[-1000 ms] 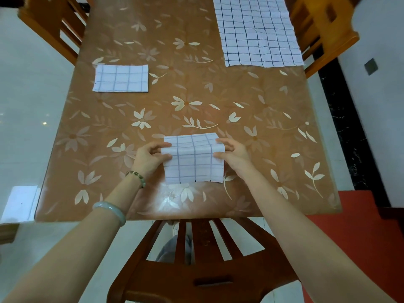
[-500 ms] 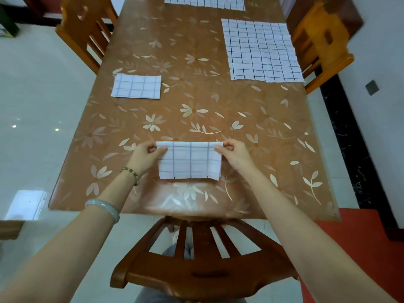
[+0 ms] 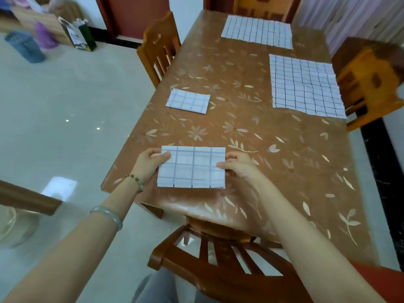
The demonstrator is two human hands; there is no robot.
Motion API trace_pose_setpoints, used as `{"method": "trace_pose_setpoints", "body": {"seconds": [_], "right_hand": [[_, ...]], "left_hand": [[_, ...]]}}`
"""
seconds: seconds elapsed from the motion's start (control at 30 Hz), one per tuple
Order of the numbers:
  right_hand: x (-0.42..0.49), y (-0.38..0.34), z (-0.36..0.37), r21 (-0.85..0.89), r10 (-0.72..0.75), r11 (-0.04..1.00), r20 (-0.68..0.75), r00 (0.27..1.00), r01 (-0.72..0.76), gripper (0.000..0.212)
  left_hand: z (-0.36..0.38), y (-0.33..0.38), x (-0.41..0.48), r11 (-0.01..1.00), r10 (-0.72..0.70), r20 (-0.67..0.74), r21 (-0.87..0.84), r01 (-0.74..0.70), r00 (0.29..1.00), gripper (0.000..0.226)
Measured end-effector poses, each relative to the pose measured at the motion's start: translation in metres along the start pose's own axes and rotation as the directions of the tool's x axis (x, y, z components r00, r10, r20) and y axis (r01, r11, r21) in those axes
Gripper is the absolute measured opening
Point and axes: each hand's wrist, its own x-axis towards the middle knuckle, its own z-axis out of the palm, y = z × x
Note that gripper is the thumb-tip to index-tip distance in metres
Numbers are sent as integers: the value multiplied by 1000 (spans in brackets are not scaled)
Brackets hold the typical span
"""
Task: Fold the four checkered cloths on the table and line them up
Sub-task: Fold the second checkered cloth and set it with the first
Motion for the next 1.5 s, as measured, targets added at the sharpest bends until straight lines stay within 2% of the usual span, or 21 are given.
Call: {"method": "trace_pose_setpoints", "body": {"seconds": [0.13, 0.27, 0.43, 0.57, 0.73, 0.9, 1.0, 1.1, 1.23, 1.37, 1.5], "right_hand": [[13, -19, 45, 25, -9, 1000, 19, 1000, 9, 16], [29, -34, 114, -7, -10, 1000, 21, 1000, 10, 15], [41, -57, 231, 33, -17, 999, -5, 1000, 17, 21], [47, -72, 317, 108, -19, 994, -18, 1000, 21, 16], [54, -91, 374, 136, -24, 990, -26, 999, 27, 22], [81, -104, 385, 121, -4, 993, -87, 996, 15, 22], [104, -113, 382, 148, 21, 989, -113, 993, -4, 11], [131, -122, 380, 186, 31, 983, -144, 989, -3, 11], [180, -138, 364, 225, 13, 974, -223, 975, 38, 9], [222, -151, 337, 340, 49, 938, -316, 948, 65, 11], [243, -163, 309, 417, 111, 906, -402, 909, 74, 12]], "left_hand": [[-52, -3, -2, 995, -71, 34, -71, 73, 997, 40], [-125, -11, 3, 996, -54, -38, -69, 51, 998, 47], [-234, -17, 16, 990, -59, -107, -131, 45, 992, 16], [-317, -19, 26, 984, -46, -131, -175, 23, 990, 11], [-376, -20, 43, 983, -57, -119, -179, 35, 991, 8], [-389, -17, 84, 980, -64, -68, -192, 50, 996, 7], [-386, -12, 112, 979, -73, -40, -193, 64, 997, 6], [-383, 0, 148, 982, -72, 0, -176, 71, 997, 6], [-368, 20, 204, 988, -82, 69, -127, 90, 994, 7], [-338, 48, 258, 989, -130, 164, -48, 139, 978, 5], [-305, 81, 305, 991, -135, 275, 53, 125, 952, 5]]}}
